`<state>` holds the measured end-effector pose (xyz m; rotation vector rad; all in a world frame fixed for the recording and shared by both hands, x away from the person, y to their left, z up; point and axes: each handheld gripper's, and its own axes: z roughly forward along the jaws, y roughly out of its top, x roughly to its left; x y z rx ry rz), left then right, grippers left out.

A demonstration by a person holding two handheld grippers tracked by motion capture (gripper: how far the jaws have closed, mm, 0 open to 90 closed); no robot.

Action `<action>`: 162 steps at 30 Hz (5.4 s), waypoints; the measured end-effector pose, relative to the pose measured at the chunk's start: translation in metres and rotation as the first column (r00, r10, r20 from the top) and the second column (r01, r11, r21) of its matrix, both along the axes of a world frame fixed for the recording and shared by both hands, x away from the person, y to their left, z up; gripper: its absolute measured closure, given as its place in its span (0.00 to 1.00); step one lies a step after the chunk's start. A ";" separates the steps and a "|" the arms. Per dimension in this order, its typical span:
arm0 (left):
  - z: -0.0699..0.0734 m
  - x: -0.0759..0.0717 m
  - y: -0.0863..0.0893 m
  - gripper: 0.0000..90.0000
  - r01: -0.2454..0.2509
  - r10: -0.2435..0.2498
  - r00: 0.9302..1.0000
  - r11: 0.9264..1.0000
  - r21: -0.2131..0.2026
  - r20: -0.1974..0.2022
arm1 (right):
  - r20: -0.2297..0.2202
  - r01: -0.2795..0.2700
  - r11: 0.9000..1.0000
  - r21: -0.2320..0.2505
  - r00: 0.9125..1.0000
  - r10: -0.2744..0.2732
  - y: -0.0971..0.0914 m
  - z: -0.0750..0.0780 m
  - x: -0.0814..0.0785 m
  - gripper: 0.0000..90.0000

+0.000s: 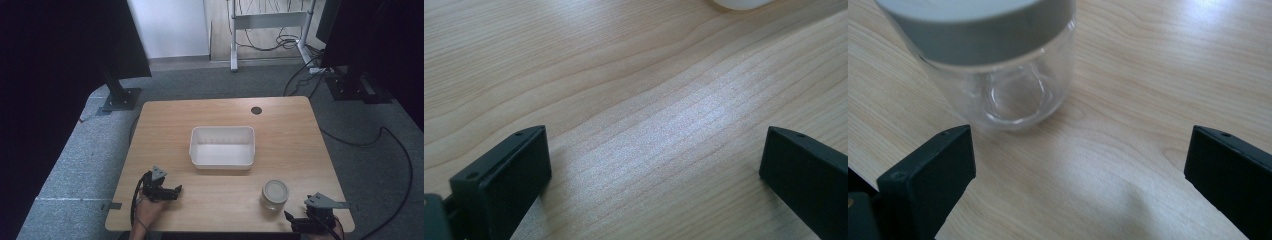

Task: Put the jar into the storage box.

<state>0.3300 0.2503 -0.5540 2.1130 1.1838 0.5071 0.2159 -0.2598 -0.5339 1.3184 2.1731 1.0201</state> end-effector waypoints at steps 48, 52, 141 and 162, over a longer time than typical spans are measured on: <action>0.000 0.000 0.000 0.00 -0.002 0.002 1.000 1.000 0.000 0.000 | 0.014 -0.136 0.991 0.020 0.991 0.135 0.049 0.004 0.036 0.04; 0.000 0.000 0.000 0.00 -0.002 0.002 1.000 1.000 -0.001 0.000 | 0.017 -0.139 0.990 0.021 0.990 0.139 0.052 0.004 0.039 0.06; 0.000 0.000 0.000 0.00 0.000 0.000 1.000 1.000 0.000 0.000 | 0.066 -0.125 0.992 -0.023 0.990 0.127 0.106 0.034 0.080 0.10; 0.000 0.000 0.000 0.00 -0.001 0.001 1.000 1.000 0.000 0.000 | 0.080 -0.153 0.988 -0.015 0.985 0.154 0.123 0.047 0.093 0.10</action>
